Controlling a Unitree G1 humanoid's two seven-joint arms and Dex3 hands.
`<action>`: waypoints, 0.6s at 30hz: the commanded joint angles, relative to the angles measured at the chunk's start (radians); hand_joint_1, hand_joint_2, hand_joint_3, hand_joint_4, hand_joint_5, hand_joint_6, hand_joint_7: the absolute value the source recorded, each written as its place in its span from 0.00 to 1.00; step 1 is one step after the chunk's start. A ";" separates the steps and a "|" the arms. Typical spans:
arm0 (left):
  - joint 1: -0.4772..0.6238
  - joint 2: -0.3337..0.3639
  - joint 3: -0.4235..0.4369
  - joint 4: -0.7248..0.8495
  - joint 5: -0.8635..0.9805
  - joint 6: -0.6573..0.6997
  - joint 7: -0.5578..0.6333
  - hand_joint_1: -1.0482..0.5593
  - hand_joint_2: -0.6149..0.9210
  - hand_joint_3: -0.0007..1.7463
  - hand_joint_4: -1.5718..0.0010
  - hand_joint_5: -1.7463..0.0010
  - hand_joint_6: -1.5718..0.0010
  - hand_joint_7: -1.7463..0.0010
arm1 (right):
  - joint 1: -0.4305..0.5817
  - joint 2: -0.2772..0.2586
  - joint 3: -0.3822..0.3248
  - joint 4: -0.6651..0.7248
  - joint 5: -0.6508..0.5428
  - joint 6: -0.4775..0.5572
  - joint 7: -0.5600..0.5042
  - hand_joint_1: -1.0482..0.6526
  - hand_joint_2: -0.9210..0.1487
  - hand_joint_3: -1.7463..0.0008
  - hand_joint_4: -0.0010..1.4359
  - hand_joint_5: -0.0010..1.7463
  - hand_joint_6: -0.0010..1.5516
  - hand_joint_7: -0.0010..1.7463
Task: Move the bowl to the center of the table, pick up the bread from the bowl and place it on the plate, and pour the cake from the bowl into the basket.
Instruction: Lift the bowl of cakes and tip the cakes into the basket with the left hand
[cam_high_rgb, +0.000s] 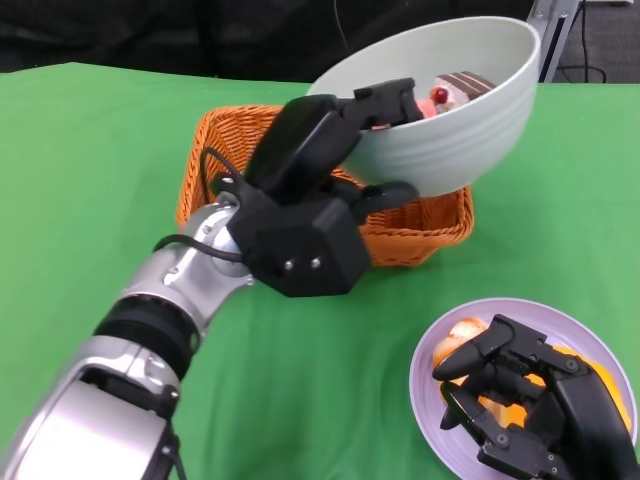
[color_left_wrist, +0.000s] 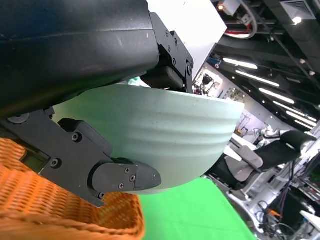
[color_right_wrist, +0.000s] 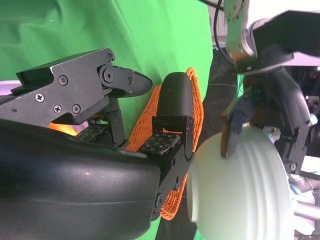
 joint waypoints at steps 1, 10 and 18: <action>-0.031 -0.011 0.020 -0.005 -0.041 0.014 -0.005 0.51 0.86 0.53 0.54 0.00 0.63 0.05 | 0.002 -0.006 -0.005 -0.001 0.000 -0.011 -0.006 0.57 0.16 0.65 0.48 0.86 0.42 0.70; -0.022 -0.086 0.073 -0.001 -0.159 0.037 -0.087 0.50 0.89 0.52 0.51 0.00 0.67 0.00 | -0.002 -0.004 -0.006 0.011 -0.002 -0.019 -0.008 0.56 0.17 0.64 0.47 0.85 0.41 0.70; -0.020 -0.101 0.083 -0.004 -0.184 0.046 -0.107 0.49 0.90 0.52 0.51 0.00 0.68 0.00 | 0.001 -0.003 -0.004 0.013 0.005 -0.027 -0.007 0.57 0.17 0.64 0.48 0.86 0.41 0.71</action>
